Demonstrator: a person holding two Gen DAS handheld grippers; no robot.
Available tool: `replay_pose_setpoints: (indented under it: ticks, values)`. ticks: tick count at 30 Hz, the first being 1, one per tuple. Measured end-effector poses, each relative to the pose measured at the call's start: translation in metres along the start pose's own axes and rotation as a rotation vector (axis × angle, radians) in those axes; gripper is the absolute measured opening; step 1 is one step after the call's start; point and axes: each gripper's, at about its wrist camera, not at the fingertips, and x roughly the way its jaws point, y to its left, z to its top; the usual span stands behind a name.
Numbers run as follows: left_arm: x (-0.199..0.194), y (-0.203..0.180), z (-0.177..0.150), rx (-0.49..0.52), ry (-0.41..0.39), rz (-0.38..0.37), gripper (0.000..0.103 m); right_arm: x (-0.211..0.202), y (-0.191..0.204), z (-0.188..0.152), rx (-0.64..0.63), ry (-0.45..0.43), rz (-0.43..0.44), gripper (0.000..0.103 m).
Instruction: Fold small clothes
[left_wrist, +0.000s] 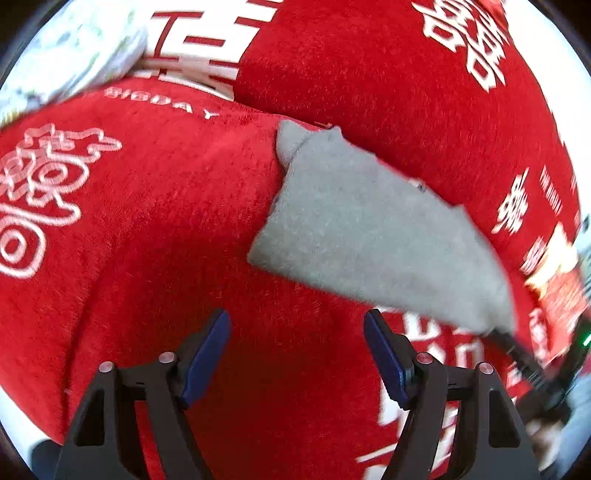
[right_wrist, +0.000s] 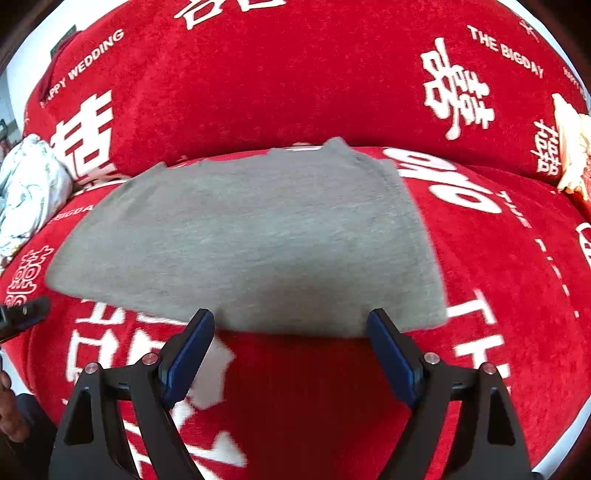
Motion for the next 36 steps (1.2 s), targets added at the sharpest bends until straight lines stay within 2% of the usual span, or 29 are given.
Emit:
replay_pose_setpoints:
  ticks: [4,6,8,10,11,12,15,18,20,24,30,33,36]
  values:
    - [0.022,0.000,0.018,-0.124,0.028,-0.187,0.075,0.004,0.014,-0.003,-0.038,0.010,-0.003,0.087]
    - [0.030,0.000,0.028,-0.161,0.017,-0.218,0.074,0.003,0.015,-0.002,-0.040,0.009,0.004,0.087]
    - [0.042,0.006,0.040,-0.215,0.000,-0.241,0.070,0.001,0.015,0.000,-0.041,0.008,0.004,0.087]
    - [0.050,0.011,0.048,-0.257,-0.008,-0.264,0.049,-0.001,0.013,0.004,-0.043,0.005,-0.006,0.087]
    - [0.056,0.015,0.050,-0.274,0.007,-0.274,0.030,-0.002,0.013,0.005,-0.043,0.004,-0.009,0.087]
    - [0.060,0.019,0.051,-0.287,0.021,-0.286,0.015,-0.002,0.013,0.009,-0.042,0.005,-0.008,0.087]
    - [0.065,0.026,0.049,-0.293,0.003,-0.330,0.011,0.003,0.020,0.024,-0.044,0.015,-0.004,0.087]
    - [0.062,0.022,0.045,-0.258,-0.031,-0.316,0.011,0.012,0.047,0.049,-0.061,0.022,0.014,0.088]
    - [0.060,0.018,0.044,-0.234,-0.045,-0.297,0.011,0.025,0.072,0.070,-0.071,0.050,0.065,0.088]
    - [0.056,0.018,0.043,-0.210,-0.046,-0.270,0.011,0.067,0.128,0.113,-0.092,0.120,0.161,0.088]
    - [0.054,0.019,0.045,-0.182,-0.027,-0.260,0.011,0.141,0.217,0.145,-0.135,0.231,0.238,0.088]
    - [0.053,0.018,0.046,-0.163,-0.026,-0.250,0.011,0.172,0.255,0.147,-0.189,0.269,0.214,0.088]
    - [0.053,0.014,0.048,-0.138,-0.022,-0.227,0.011,0.194,0.289,0.138,-0.360,0.263,0.060,0.087]
